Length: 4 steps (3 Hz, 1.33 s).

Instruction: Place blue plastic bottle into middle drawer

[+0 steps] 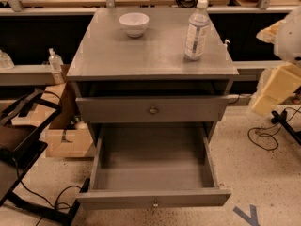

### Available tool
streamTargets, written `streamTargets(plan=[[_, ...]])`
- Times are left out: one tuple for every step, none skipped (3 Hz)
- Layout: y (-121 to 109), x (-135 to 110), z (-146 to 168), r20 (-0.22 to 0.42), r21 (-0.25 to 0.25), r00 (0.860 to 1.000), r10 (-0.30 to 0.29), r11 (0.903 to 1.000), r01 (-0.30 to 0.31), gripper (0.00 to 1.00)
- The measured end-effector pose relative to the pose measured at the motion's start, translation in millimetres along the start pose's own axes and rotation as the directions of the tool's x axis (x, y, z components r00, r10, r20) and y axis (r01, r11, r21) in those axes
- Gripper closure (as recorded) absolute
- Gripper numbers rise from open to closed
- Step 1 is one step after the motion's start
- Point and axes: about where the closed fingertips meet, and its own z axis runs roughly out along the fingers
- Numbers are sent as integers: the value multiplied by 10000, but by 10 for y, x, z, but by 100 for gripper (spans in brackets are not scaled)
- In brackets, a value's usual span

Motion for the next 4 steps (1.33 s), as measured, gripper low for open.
streamTargets(plan=[[-373,132,185,1628,639,9792,1209,9891,-1328,0],[-776,254,407,3545,1063,9158,1890,9649,-2402,0],[-1311,146,596,5683,1337,7960,2082,9312,-3390,0],[-1689,-109,822,7054,995,6719,2258,9070,-4092,0]])
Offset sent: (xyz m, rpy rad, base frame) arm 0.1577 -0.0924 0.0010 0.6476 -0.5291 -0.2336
